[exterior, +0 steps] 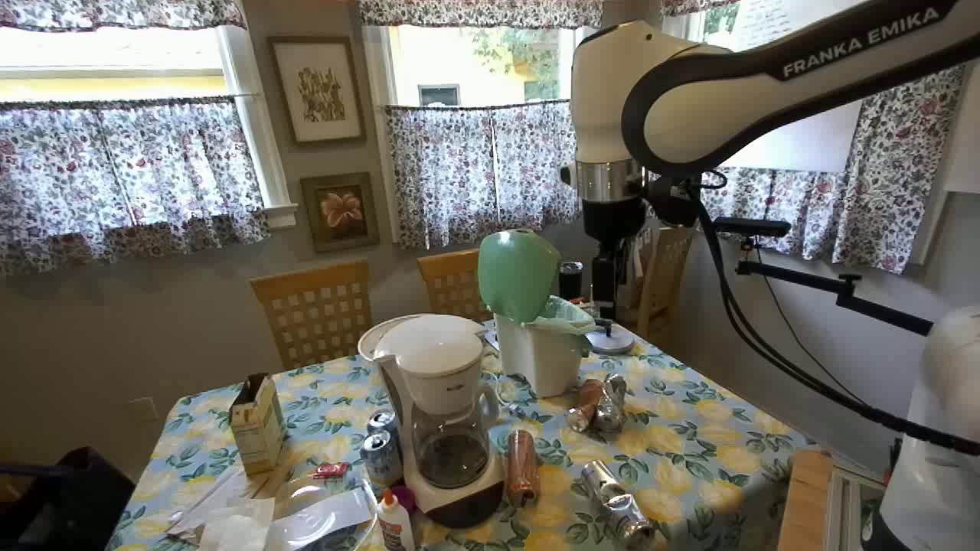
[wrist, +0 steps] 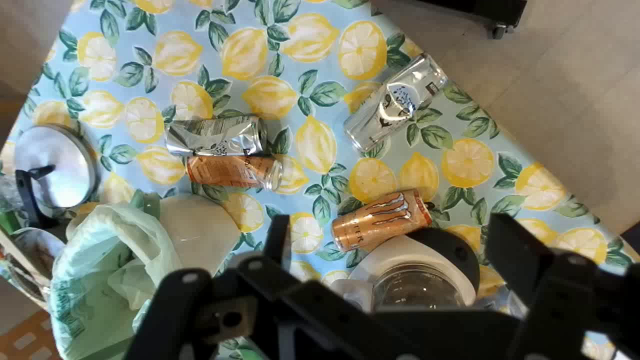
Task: Throw two cans into the bin
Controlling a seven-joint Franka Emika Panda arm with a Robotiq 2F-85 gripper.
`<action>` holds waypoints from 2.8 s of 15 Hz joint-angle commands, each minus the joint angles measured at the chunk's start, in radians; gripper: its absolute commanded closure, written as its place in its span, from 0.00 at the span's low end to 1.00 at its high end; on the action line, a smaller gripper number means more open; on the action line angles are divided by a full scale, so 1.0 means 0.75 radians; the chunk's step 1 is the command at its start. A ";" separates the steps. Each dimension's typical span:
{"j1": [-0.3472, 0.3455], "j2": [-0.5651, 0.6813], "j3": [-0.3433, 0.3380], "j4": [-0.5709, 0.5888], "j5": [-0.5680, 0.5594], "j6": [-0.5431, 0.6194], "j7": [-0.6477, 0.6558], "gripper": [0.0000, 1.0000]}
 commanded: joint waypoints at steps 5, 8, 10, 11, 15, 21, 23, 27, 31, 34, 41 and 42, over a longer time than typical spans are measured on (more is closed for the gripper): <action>0.028 0.003 -0.023 0.004 -0.012 -0.006 0.011 0.00; -0.068 0.047 -0.059 0.004 -0.026 0.082 0.199 0.00; -0.122 0.078 -0.124 -0.030 -0.012 0.198 0.245 0.00; -0.148 0.098 -0.158 -0.047 0.001 0.263 0.261 0.00; -0.218 0.189 -0.272 -0.106 0.060 0.506 0.274 0.00; -0.231 0.341 -0.359 -0.176 0.140 0.708 0.217 0.00; -0.242 0.318 -0.340 -0.169 0.104 0.668 0.236 0.00; -0.242 0.342 -0.341 -0.172 0.109 0.686 0.237 0.00; -0.264 0.410 -0.356 -0.153 0.128 0.717 0.293 0.00; -0.292 0.490 -0.379 -0.146 0.170 0.805 0.355 0.00; -0.299 0.742 -0.406 -0.070 0.284 0.967 0.407 0.00; -0.298 0.785 -0.407 -0.043 0.288 0.958 0.430 0.00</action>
